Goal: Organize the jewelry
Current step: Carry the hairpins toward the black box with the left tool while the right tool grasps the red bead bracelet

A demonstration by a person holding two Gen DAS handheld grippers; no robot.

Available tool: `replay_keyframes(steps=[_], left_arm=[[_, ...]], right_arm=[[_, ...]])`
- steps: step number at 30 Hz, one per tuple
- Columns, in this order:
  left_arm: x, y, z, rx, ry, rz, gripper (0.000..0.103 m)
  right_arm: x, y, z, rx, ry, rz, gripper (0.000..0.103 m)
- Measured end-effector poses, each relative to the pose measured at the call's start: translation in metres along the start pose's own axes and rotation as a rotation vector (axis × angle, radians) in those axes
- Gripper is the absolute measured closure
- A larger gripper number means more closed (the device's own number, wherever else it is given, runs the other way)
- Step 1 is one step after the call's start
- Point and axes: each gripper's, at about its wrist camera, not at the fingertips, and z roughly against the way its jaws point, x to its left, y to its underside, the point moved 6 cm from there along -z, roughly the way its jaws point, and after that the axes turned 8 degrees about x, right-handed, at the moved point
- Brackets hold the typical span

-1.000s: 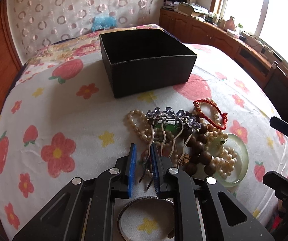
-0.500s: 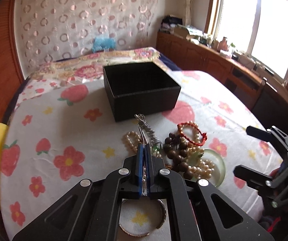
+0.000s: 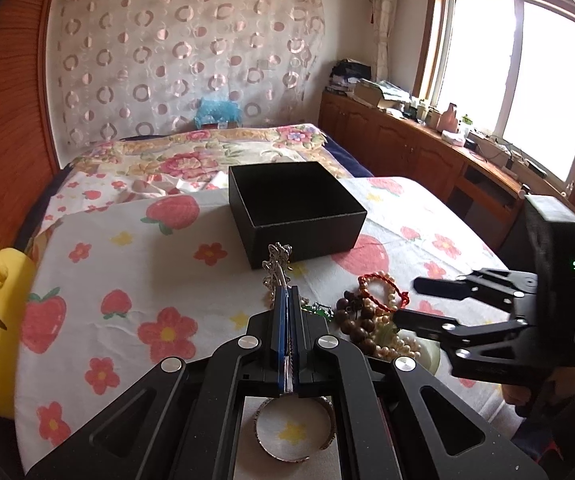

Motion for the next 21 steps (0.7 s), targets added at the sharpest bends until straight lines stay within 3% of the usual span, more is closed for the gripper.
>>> replay_keyframes(steps=[10,13,21], left_arm=[[0.000,-0.007,0.004,-0.018,-0.004,-0.010,0.102],[-0.002,-0.009,0.005,-0.025,-0.005,-0.016,0.102],[-0.005,-0.023,0.008,-0.042,-0.010,-0.036,0.102]], right_arm=[[0.005,-0.006,-0.016,0.060,0.014,0.049,0.094],[0.002,-0.007,-0.011,0.058,0.012,0.053,0.099],[-0.003,-0.024,0.015,-0.002,0.022,0.078,0.100]])
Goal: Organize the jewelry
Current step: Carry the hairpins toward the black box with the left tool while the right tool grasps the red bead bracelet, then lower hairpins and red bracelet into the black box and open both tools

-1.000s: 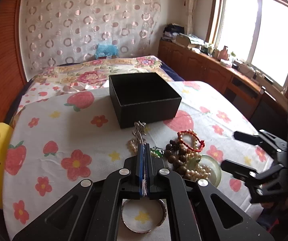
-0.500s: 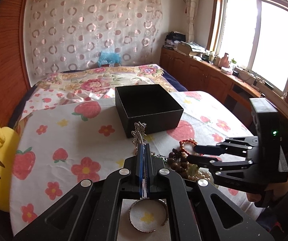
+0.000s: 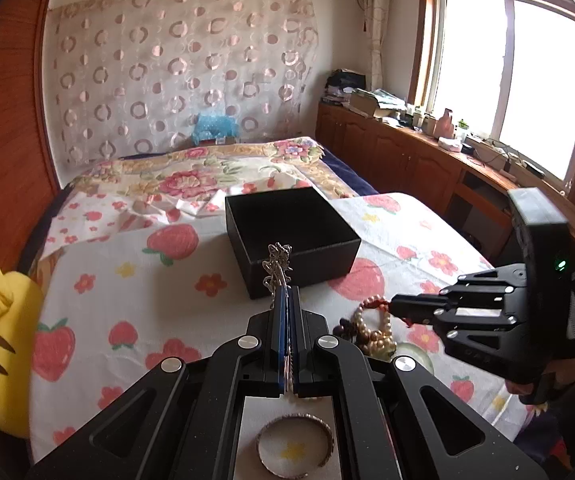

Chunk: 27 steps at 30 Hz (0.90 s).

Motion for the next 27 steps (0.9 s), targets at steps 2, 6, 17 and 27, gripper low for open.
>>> replay_keyframes(steps=[2,6,17,27], left_arm=[[-0.001,-0.007,-0.001,-0.003,0.002,-0.004,0.102],[-0.004,-0.022,-0.005,-0.014,0.001,-0.021,0.102],[-0.006,-0.073,-0.036,-0.022,0.018,-0.039,0.102],[-0.004,-0.093,-0.102,0.062,0.040,-0.039,0.102]], right_arm=[[-0.001,-0.005,0.006,-0.014,-0.003,0.003,0.100],[-0.005,-0.019,0.016,-0.037,-0.001,0.036,0.100],[-0.037,-0.056,0.031,-0.110,-0.014,0.026,0.100],[-0.063,-0.082,0.010,-0.107,-0.032,0.006,0.099]])
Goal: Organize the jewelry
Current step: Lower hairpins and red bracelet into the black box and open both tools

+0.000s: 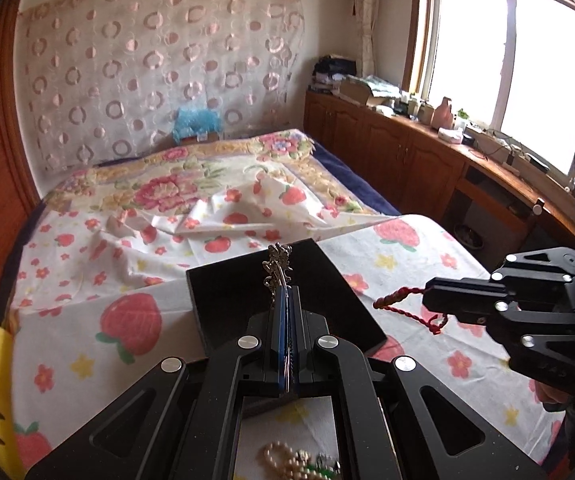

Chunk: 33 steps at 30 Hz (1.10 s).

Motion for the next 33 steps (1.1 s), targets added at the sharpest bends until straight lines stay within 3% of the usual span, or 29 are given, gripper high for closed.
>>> replay_keyframes(steps=[8,10,20,33], left_arm=[[0.009,-0.008,-0.029,0.050,0.027,0.026,0.102],[0.013,-0.009,-0.031,0.051,0.004,0.031,0.102],[0.035,-0.006,-0.005,0.021,-0.054,0.039,0.101],[0.052,0.038,0.032,0.011,-0.092,0.081,0.098]], right_arm=[[-0.004,-0.010,-0.021,0.022,-0.014,0.008,0.099],[-0.004,-0.010,-0.024,0.025,-0.015,0.011,0.099],[0.008,-0.028,-0.041,0.027,-0.023,0.037,0.099],[0.014,-0.036,-0.068,0.047,-0.021,0.021,0.097]])
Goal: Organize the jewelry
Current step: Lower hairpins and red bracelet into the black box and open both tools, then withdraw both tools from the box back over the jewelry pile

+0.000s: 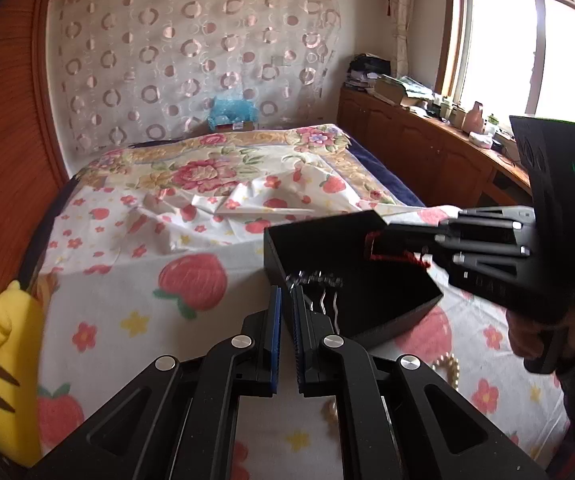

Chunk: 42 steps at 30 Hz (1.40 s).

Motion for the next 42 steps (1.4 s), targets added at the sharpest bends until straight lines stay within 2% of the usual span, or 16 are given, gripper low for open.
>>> replay_keyframes(steps=[3,12,16,30,32,34,36,42], left_arm=[[0.002,0.013,0.005,0.005,-0.006,0.008,0.098],[-0.009,0.050,0.022,0.020,0.004,-0.007,0.096],[-0.014,0.064,0.034,0.011,0.010,-0.016,0.087],[-0.030,0.114,0.054,0.027,0.034,-0.026,0.085],[-0.032,0.119,0.051,0.038,0.040,-0.025,0.085],[-0.034,0.123,0.046,0.056,0.046,-0.027,0.085],[-0.036,0.125,0.043,0.067,0.048,-0.033,0.085],[-0.043,0.124,0.029,0.114,0.062,-0.051,0.085]], right_arm=[[0.001,0.002,0.007,-0.014,0.008,-0.006,0.076],[0.013,0.023,0.035,-0.031,0.037,-0.017,0.076],[0.022,0.050,0.047,-0.023,0.041,-0.036,0.076],[0.054,0.158,0.064,0.058,0.045,-0.110,0.076],[0.058,0.169,0.063,0.069,0.054,-0.114,0.073],[0.061,0.176,0.062,0.075,0.061,-0.122,0.058],[0.063,0.181,0.062,0.079,0.062,-0.123,0.050],[0.069,0.191,0.060,0.092,0.091,-0.100,0.046]])
